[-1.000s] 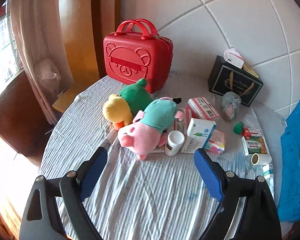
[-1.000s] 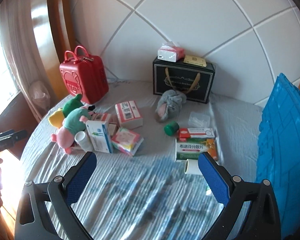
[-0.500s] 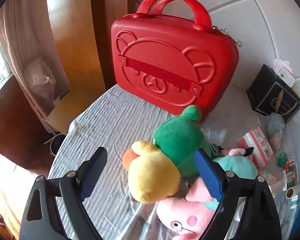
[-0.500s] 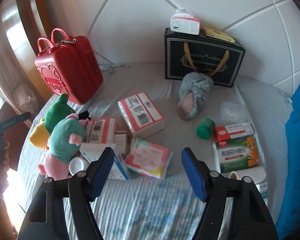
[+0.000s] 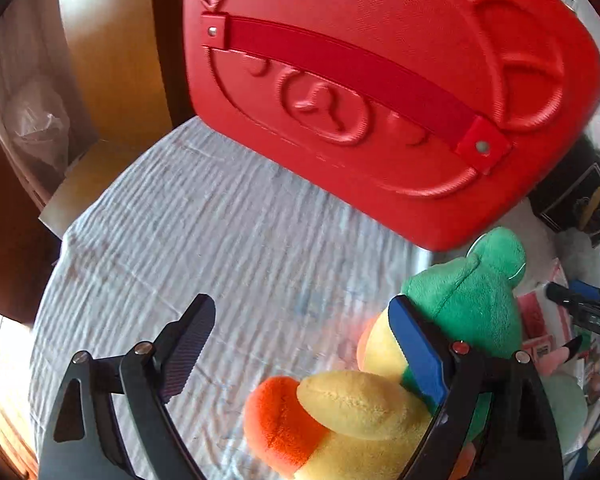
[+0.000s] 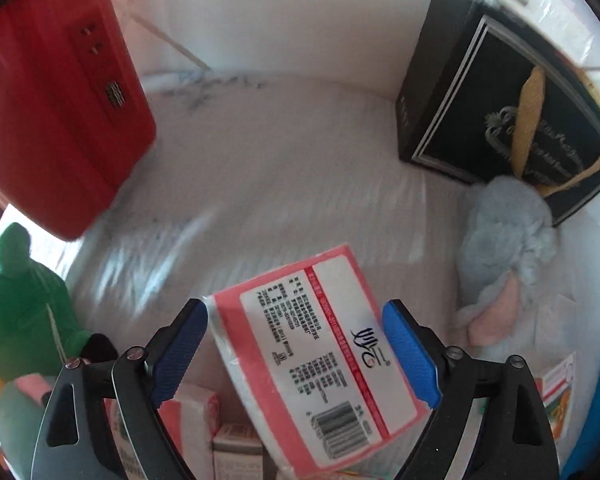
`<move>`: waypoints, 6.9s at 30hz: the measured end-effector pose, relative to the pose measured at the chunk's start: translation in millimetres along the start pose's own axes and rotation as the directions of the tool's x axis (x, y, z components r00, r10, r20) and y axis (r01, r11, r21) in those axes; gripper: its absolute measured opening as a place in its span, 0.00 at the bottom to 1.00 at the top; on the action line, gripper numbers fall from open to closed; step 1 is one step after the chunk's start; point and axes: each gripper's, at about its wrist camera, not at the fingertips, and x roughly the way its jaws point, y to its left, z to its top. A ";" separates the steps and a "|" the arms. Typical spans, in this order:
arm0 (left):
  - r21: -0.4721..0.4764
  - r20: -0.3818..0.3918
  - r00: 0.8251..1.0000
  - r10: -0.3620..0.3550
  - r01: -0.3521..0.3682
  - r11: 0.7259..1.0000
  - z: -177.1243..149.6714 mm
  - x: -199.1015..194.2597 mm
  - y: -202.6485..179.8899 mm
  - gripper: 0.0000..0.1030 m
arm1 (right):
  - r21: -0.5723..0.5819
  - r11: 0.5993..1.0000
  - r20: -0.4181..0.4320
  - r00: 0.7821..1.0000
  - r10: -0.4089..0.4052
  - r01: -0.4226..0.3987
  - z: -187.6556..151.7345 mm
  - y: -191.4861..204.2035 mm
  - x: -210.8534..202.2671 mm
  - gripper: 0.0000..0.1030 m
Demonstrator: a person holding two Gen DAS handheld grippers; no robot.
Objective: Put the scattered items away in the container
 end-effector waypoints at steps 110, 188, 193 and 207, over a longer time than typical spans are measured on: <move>0.407 0.006 0.994 -0.105 0.093 0.909 -338.4 -192.9 -112.1 0.44 | 0.245 0.969 0.023 0.999 0.029 -0.034 -429.7 43.4 -199.0 0.51; 0.682 0.332 0.761 -0.558 0.215 0.699 -350.5 -421.5 -580.2 0.43 | 0.417 0.901 0.568 0.739 -0.361 0.119 -478.6 -349.5 -538.0 0.70; 0.713 0.307 0.728 -0.612 0.250 0.655 -376.1 -436.6 -649.9 0.43 | 0.491 0.860 0.531 0.735 -0.422 0.140 -505.9 -420.7 -547.0 0.70; 0.726 0.101 0.870 -0.482 0.267 0.634 -446.1 -374.3 -790.5 0.43 | 0.465 0.874 0.413 0.839 -0.353 0.139 -558.1 -563.8 -493.9 0.70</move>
